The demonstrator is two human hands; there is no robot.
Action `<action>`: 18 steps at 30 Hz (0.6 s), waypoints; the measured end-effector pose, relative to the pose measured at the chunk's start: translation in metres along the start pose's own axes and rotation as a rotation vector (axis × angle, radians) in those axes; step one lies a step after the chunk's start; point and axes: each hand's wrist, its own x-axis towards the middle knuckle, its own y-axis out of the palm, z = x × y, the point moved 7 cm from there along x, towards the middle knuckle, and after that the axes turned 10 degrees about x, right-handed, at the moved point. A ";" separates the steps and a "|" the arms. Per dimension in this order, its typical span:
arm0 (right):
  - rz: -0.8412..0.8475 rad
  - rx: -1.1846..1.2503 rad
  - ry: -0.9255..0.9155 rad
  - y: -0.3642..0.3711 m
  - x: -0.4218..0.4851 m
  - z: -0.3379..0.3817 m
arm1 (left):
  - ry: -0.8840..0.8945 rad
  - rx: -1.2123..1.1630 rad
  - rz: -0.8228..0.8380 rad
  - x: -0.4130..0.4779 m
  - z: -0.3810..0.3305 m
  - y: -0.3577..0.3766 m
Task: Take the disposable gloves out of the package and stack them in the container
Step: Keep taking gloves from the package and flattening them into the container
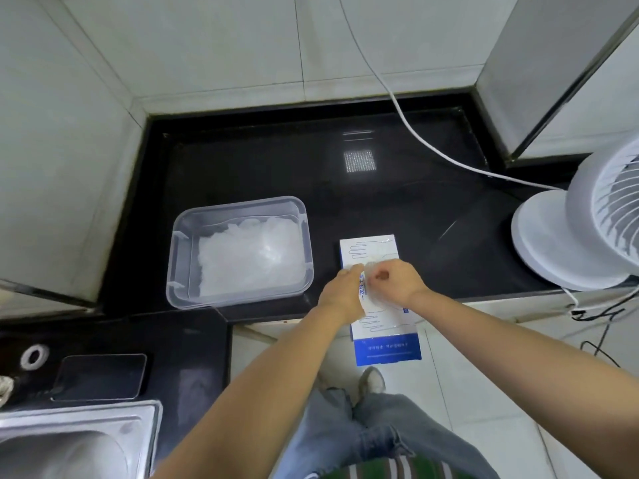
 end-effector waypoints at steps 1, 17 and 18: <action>-0.008 0.125 -0.006 -0.005 -0.001 0.002 | -0.005 -0.005 -0.014 0.000 -0.001 0.001; -0.134 0.980 -0.045 -0.059 -0.007 0.051 | -0.145 -0.857 -0.118 -0.007 0.010 -0.040; -0.135 0.981 -0.048 -0.057 -0.007 0.053 | -0.162 -0.981 -0.149 -0.011 0.011 -0.051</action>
